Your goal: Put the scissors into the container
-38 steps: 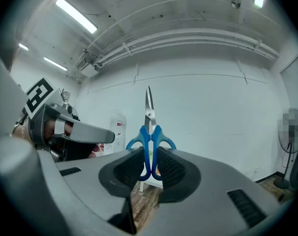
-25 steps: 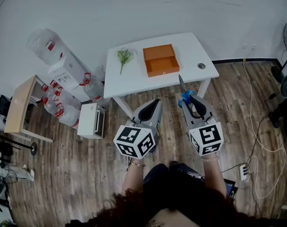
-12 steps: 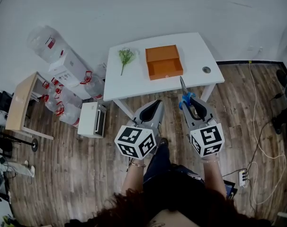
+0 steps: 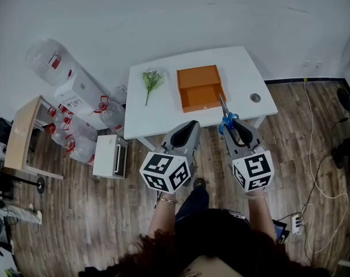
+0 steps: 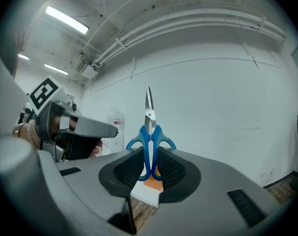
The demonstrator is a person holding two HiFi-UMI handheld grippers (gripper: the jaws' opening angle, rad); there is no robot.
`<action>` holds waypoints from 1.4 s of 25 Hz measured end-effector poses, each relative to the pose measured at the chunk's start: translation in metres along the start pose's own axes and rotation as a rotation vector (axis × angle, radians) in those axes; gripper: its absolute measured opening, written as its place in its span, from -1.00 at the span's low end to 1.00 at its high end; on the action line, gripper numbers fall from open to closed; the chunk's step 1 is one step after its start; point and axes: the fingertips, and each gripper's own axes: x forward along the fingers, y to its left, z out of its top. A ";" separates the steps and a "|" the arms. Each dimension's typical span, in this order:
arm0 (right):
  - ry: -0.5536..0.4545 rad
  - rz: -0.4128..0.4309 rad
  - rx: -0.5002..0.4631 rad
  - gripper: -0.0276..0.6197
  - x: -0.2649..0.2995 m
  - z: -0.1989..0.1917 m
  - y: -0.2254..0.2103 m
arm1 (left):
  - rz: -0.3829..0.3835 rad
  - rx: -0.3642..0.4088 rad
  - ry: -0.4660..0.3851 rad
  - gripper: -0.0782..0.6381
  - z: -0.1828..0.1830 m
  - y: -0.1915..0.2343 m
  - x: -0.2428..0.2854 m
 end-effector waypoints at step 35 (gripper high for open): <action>0.115 -0.047 -0.040 -0.68 0.179 -0.013 -0.036 | -0.091 -0.017 -0.004 -0.71 0.040 0.142 0.111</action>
